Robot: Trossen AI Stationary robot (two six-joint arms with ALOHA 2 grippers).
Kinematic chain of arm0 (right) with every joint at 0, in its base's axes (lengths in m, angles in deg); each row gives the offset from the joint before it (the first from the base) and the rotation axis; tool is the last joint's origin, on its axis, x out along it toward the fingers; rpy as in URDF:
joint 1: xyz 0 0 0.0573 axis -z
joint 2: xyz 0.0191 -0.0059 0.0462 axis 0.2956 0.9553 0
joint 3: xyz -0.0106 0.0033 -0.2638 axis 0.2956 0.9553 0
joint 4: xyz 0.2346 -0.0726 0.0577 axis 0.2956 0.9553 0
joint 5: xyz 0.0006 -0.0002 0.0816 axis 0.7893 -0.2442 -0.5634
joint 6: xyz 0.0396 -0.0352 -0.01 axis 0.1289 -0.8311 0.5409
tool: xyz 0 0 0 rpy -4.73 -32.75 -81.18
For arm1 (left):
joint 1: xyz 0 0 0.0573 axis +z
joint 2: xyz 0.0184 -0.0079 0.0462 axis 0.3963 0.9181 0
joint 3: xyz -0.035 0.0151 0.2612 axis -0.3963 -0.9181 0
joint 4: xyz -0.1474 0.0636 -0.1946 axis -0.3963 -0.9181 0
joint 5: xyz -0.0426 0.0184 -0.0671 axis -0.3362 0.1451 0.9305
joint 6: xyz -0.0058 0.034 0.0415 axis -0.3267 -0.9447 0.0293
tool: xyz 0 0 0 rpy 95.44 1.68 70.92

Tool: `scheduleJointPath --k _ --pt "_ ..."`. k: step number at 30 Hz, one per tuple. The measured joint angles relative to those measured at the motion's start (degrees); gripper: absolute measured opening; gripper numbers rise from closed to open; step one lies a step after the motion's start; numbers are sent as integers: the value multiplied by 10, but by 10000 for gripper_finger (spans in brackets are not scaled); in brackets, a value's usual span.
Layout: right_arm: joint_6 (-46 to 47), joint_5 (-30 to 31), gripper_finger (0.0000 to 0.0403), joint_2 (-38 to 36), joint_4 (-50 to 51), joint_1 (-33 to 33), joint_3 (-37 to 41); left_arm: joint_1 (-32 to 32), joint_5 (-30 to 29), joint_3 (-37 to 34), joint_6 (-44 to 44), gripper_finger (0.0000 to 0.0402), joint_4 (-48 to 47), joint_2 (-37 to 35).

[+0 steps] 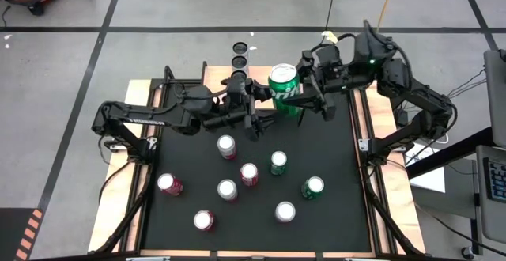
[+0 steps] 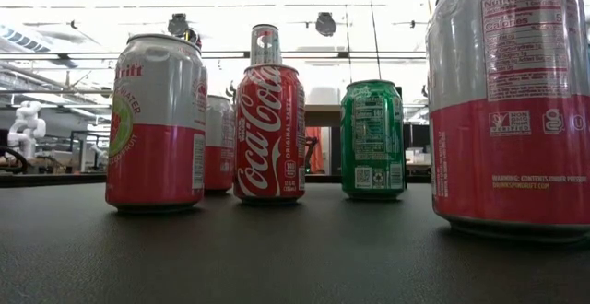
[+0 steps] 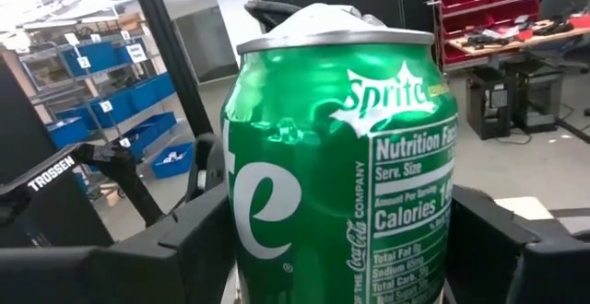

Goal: Place canned beverage on shelf
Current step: Put the left green soda can on the shelf

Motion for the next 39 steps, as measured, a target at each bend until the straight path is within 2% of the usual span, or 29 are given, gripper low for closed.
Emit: scheduleJointPath --k 14,24,29,33,39 --pt "27 2 281 21 -28 0 0 1 9 0 -71 388 -8 1" --pt "26 2 281 23 -29 0 0 1 4 0 -109 305 -14 1" --pt "20 3 282 23 -22 0 0 1 4 0 -119 291 -14 1" --pt "33 1 299 23 -13 3 0 1 5 0 -114 290 -15 1" --pt "31 4 351 15 17 4 0 1 3 -1 -117 289 -29 2"
